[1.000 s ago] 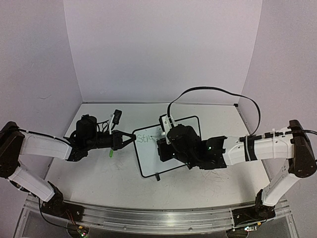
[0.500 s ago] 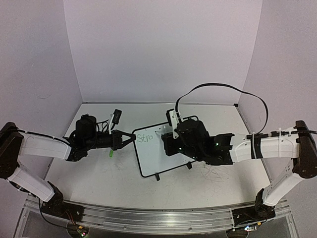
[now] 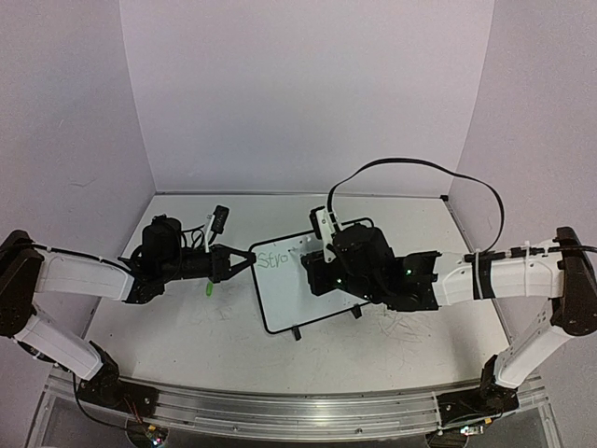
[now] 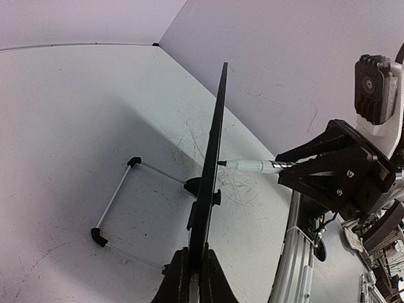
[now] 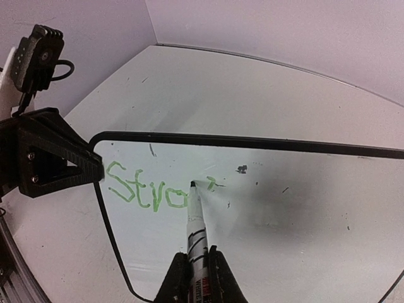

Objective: Write a sentence on the whiteboard

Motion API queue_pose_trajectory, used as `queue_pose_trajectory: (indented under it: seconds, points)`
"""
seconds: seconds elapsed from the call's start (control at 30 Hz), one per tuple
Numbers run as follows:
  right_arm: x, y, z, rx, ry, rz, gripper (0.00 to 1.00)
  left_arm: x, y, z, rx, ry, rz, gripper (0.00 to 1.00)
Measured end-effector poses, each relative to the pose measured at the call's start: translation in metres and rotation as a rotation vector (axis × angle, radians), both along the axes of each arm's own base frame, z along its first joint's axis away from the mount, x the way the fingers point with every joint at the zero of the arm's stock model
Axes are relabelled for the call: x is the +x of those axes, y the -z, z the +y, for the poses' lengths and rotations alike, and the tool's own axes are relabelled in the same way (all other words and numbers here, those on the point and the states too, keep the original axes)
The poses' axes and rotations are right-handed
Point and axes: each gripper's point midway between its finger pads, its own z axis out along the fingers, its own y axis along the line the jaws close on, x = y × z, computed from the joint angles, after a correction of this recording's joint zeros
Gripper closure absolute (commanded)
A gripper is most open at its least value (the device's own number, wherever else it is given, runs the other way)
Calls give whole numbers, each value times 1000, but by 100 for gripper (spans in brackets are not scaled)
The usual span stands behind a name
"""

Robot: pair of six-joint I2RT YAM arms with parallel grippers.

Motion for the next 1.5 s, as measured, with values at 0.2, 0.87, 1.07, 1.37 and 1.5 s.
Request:
queue_pose_trajectory:
  seconds: [0.2, 0.87, 1.07, 1.37, 1.5]
  points:
    - [1, 0, -1, -1, 5, -1, 100, 0, 0, 0, 0, 1, 0, 100]
    - [-2, 8, 0, -7, 13, 19, 100, 0, 2, 0, 4, 0, 6, 100]
    - [-8, 16, -1, -20, 10, 35, 100, 0, 2, 0, 4, 0, 6, 100]
    - [-12, 24, -4, -33, 14, 53, 100, 0, 2, 0, 4, 0, 6, 100]
    - [-11, 24, -4, -35, 20, 50, 100, 0, 2, 0, 4, 0, 6, 100]
